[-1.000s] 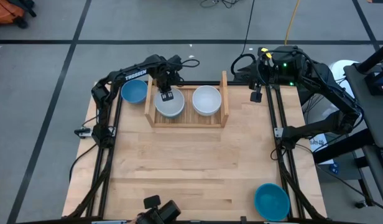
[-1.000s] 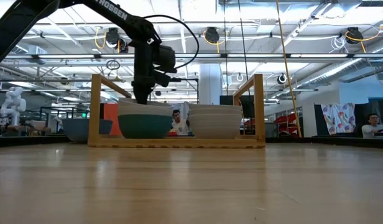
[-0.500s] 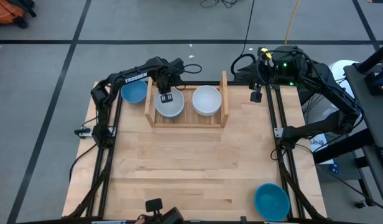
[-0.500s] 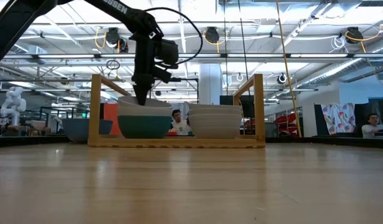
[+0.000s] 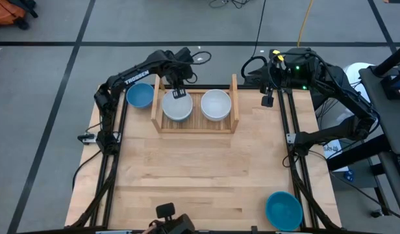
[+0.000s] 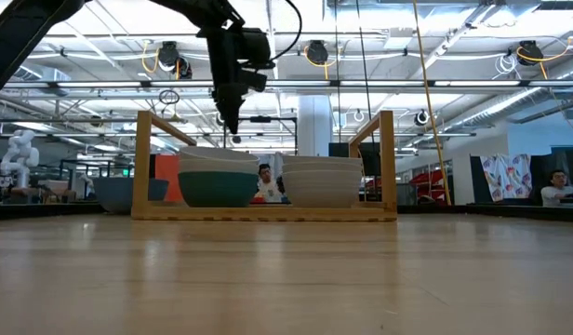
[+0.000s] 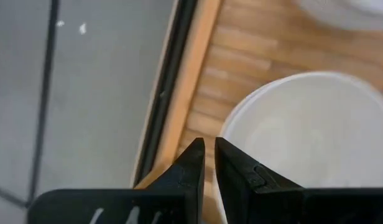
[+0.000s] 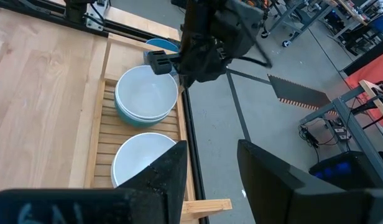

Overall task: Place and stack bowls onto a shelf
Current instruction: Stack the white bowl on top of the white bowl on the shelf

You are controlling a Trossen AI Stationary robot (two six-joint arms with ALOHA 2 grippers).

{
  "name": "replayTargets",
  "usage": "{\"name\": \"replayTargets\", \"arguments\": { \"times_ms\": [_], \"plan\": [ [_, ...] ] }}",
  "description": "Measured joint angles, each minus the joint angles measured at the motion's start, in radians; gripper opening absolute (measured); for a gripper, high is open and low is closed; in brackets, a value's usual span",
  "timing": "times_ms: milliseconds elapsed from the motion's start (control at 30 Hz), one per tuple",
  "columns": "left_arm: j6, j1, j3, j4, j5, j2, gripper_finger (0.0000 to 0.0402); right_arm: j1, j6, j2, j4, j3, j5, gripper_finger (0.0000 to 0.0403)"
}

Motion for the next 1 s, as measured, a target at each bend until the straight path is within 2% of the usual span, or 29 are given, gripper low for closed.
{"name": "replayTargets", "arguments": {
  "times_ms": [67,300,467,1000],
  "plan": [
    [0.000,0.000,0.006,0.000,0.035,0.000,0.0042,0.000,0.000,0.000,0.000,0.000,0.000,0.0137],
    [-0.004,0.000,-0.047,-0.002,0.039,0.001,0.0039,0.000,0.000,0.000,0.000,0.000,0.000,0.0137],
    [-0.011,0.000,-0.058,0.005,0.039,0.001,0.0006,0.000,0.000,0.000,0.000,0.000,0.000,0.0137],
    [-0.012,0.020,-0.086,0.033,0.040,0.001,0.0002,0.000,0.000,0.000,0.000,0.000,0.000,0.0137]
  ]
}}
